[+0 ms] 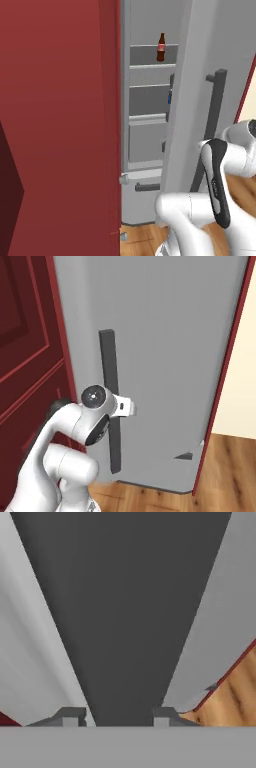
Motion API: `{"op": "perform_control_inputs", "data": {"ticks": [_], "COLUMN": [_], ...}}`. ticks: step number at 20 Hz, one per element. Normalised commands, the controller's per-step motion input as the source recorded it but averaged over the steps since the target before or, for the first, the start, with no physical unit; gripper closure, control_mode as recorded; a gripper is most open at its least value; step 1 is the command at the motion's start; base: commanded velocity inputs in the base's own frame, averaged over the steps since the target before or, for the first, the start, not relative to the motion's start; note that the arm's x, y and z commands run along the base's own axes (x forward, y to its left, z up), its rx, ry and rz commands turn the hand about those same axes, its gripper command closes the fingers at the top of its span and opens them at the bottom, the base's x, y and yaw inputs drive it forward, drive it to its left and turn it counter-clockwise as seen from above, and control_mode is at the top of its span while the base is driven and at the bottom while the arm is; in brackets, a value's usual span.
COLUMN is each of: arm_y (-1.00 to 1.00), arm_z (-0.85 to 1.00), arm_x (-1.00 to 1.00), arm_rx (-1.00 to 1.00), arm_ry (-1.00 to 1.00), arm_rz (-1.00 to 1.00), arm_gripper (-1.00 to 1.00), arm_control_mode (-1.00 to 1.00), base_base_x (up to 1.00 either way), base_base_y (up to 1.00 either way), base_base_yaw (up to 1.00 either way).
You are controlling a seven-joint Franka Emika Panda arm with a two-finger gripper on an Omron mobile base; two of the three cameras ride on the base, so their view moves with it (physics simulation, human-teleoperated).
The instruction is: Open the fridge, grab two sodas, and place both sodas inside the bowl with ice on the dining counter.
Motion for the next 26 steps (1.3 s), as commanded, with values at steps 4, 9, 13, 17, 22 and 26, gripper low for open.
{"op": "perform_control_inputs", "data": {"ticks": [4,9,13,17,22,26], "arm_y": [0.00,0.04,0.17,0.66,0.80,0.66], "arm_z": [0.34,0.67,0.69,0.55,0.42,0.29], "arm_x": [-0.71,-0.61,-0.52,-0.27,0.00,0.29], "arm_rx": [-0.06,-0.05,-0.06,-0.13,-0.15,-0.15], "arm_ry": [-0.03,-0.05,-0.07,-0.02,0.00,0.02], "arm_rz": [0.00,0.00,0.00,0.00,0.00,0.00], "arm_gripper": [-1.00,-1.00,-1.00,-1.00,-1.00,-1.00], "arm_control_mode": [-1.00,-1.00,-1.00,-1.00,-1.00,-1.00], "base_base_x": [0.00,0.00,0.00,0.00,0.00,0.00], "base_base_y": [0.00,0.00,0.00,0.00,0.00,0.00], "base_base_yaw": [0.00,0.00,0.00,0.00,0.00,0.00]}}
